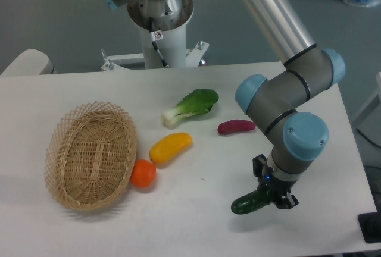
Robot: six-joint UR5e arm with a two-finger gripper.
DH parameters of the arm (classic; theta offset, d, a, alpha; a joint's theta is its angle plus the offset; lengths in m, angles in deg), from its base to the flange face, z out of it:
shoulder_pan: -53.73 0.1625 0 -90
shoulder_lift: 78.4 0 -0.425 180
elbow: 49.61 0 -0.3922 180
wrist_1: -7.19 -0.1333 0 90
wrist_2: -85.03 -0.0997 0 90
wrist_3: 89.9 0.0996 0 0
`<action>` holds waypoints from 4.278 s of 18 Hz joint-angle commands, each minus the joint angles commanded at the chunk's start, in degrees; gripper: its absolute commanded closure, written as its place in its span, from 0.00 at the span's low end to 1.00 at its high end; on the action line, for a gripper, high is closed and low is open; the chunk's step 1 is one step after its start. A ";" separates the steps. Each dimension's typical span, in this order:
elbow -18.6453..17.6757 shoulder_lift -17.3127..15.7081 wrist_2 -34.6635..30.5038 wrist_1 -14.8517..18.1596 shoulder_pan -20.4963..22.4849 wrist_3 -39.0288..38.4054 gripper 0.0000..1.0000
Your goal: Place the cucumber on the table
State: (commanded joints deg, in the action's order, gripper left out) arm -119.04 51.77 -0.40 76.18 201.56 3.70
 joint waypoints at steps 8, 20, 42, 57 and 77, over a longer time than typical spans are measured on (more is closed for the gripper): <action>-11.50 -7.11 -0.09 -0.26 -0.17 7.99 0.95; -29.53 -14.59 0.00 -10.63 1.76 23.72 0.94; -33.84 -17.14 0.00 -10.90 2.90 30.24 0.32; -22.60 -13.98 0.88 -8.52 2.73 11.98 0.00; 5.88 0.87 -1.58 4.92 0.88 -1.41 0.00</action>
State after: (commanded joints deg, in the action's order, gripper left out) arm -113.16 52.65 -1.98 81.10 202.44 2.30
